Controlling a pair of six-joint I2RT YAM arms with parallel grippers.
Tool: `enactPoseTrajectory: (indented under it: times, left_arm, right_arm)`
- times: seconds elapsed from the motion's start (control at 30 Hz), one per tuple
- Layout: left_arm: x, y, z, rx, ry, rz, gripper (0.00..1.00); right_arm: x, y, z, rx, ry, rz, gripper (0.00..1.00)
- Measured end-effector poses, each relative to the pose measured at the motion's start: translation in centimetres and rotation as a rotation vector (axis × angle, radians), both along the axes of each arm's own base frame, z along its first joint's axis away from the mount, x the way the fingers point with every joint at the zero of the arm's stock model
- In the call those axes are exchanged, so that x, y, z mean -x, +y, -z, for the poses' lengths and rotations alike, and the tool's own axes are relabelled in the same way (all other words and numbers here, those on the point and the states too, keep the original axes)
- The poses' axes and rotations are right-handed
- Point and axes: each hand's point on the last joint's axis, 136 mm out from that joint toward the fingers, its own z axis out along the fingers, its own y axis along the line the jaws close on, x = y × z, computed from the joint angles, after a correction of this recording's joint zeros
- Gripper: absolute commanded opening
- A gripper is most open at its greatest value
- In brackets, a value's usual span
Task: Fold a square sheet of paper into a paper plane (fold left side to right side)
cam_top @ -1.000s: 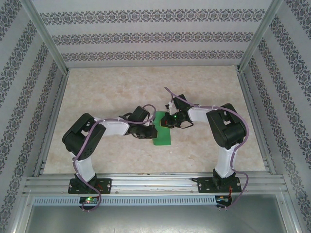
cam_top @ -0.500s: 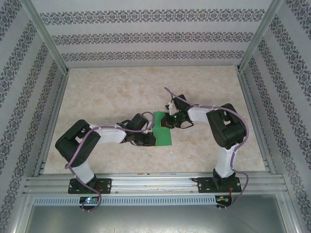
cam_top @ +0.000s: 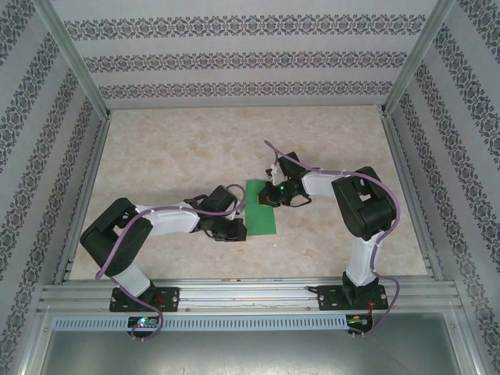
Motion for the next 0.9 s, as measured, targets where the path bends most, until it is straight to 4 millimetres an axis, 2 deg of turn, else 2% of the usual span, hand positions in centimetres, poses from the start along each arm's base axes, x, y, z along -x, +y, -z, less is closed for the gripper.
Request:
enactPoseTrajectory:
  times: [0.07, 0.23, 0.37, 0.53, 0.83, 0.9]
  left_arm:
    - [-0.7, 0.2, -1.1, 0.020, -0.013, -0.012, 0.14]
    - [-4.7, 0.0, -4.3, 0.077, -0.094, -0.054, 0.11]
    - [-7.7, -1.0, -5.2, 0.088, -0.139, -0.046, 0.11]
    - [-9.2, -2.3, -3.5, 0.076, -0.120, -0.014, 0.11]
    - [-8.1, -3.0, 0.8, 0.021, -0.035, 0.020, 0.10]
    - [-8.1, -3.1, 1.0, 0.023, -0.030, 0.022, 0.10]
  right_arm:
    - [0.0, 0.0, 0.0, 0.000, 0.000, 0.000, 0.00]
    - [0.0, 0.0, 0.0, 0.000, -0.001, -0.002, 0.00]
    - [0.0, 0.0, 0.0, 0.000, -0.004, -0.006, 0.00]
    - [0.0, 0.0, 0.0, 0.002, -0.005, -0.009, 0.00]
    - [0.0, 0.0, 0.0, 0.001, -0.010, -0.014, 0.00]
    - [0.0, 0.0, -0.1, 0.000, -0.010, -0.014, 0.00]
